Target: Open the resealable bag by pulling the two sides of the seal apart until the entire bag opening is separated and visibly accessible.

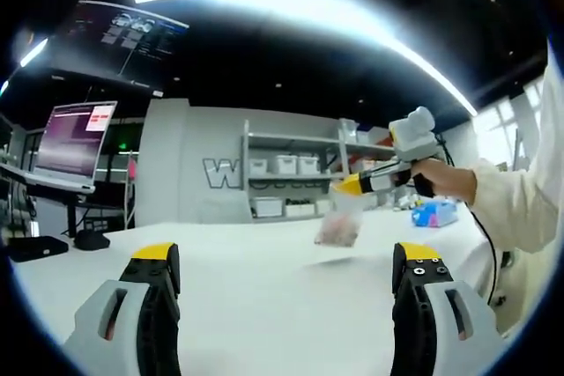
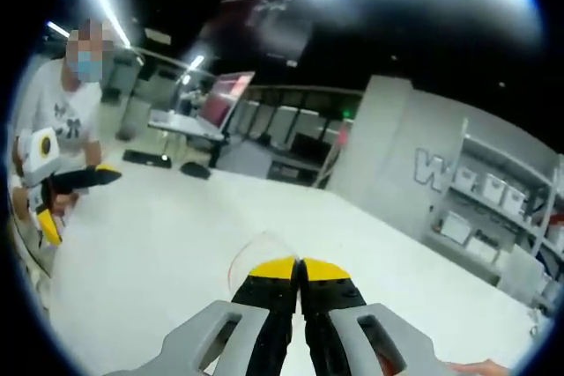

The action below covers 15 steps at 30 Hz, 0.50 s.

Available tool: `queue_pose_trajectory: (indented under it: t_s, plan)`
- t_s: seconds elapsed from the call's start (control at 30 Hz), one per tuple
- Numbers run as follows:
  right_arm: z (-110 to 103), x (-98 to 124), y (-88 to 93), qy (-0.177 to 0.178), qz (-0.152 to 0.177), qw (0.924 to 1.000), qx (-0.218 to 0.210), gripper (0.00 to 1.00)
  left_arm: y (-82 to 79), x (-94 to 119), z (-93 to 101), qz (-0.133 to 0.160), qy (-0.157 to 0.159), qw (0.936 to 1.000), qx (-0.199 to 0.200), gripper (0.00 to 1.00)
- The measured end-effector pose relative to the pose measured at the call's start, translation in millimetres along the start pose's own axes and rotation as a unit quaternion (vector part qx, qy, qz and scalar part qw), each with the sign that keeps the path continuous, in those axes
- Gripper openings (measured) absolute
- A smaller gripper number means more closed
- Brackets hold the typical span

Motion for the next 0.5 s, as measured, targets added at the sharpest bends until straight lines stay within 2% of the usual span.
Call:
queue_pose_trajectory:
  t_s: [0.5]
  plan:
    - [12,-17,10.4,0.004,-0.015,0.9998,-0.015,0.0,2.9,0,-2.0,-0.003,-0.002,1.0,0.005,0.99]
Point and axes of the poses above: the point that each gripper's makers call its tool centre point, and the gripper's own axes: x roughly backward along the fingers, z roughly to its right, y roughly out of its underside, the point moved 2 cm from there along x, roughly backward along the fingers, and after that the axes turned 4 degrees about z, right-handed, at the moved point
